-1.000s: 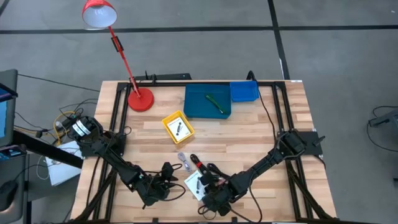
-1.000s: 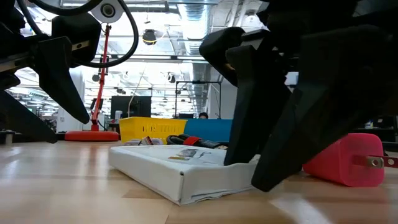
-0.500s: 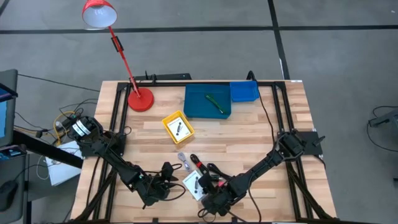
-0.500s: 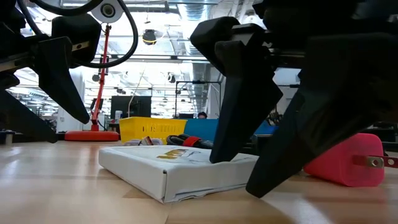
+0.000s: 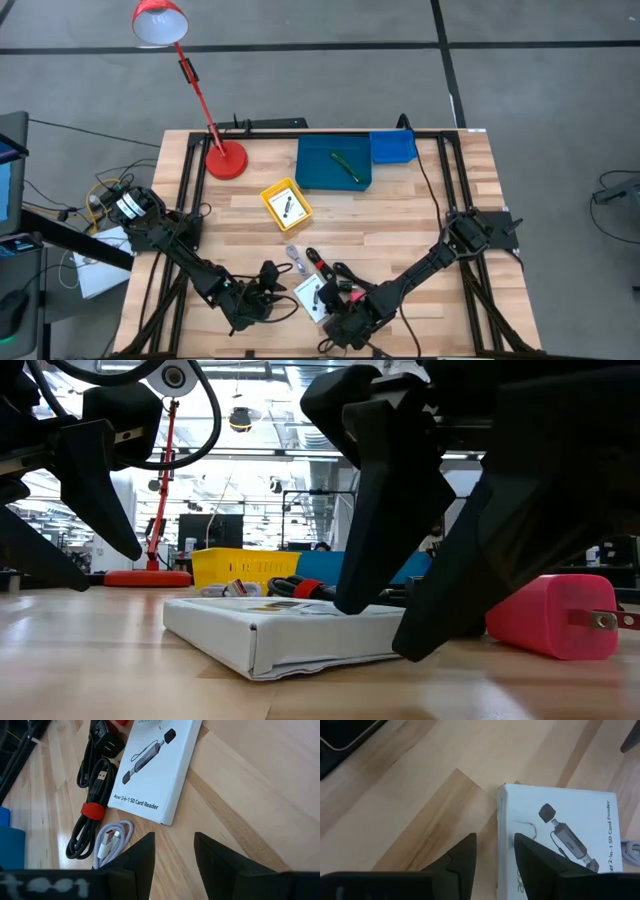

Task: Pick and place items into bin
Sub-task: Put the white card reader box into the yellow bin

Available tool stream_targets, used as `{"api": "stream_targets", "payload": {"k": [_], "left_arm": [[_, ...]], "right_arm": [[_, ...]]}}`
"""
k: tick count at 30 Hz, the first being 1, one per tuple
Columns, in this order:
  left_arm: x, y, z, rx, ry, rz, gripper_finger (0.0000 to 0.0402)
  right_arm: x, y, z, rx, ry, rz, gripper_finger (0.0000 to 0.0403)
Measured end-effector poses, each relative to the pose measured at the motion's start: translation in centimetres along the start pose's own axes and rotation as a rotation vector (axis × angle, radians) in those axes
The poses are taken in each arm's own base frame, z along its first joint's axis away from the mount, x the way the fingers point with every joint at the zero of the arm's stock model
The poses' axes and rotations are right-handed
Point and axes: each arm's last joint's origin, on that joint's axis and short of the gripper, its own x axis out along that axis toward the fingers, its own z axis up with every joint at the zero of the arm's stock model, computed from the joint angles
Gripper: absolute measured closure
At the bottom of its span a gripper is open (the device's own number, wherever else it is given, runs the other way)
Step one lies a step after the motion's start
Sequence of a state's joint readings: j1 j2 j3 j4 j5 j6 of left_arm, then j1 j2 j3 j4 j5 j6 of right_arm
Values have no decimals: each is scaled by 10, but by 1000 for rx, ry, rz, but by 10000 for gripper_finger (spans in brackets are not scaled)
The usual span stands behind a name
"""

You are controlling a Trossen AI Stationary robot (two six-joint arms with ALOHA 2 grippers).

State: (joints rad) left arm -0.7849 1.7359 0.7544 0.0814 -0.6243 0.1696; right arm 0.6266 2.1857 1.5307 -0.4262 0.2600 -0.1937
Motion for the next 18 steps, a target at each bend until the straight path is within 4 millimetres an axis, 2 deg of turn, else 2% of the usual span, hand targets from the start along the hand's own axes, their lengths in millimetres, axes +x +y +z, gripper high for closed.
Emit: {"api": "stream_targets", "payload": {"k": [14,18], "left_arm": [[0,0,0,0,0,0,271],[0,0,0,0,0,0,271]], "right_arm": [[2,-11,0,0,-19,7,274],[17,-10,-2,3,-19,20,274]]}}
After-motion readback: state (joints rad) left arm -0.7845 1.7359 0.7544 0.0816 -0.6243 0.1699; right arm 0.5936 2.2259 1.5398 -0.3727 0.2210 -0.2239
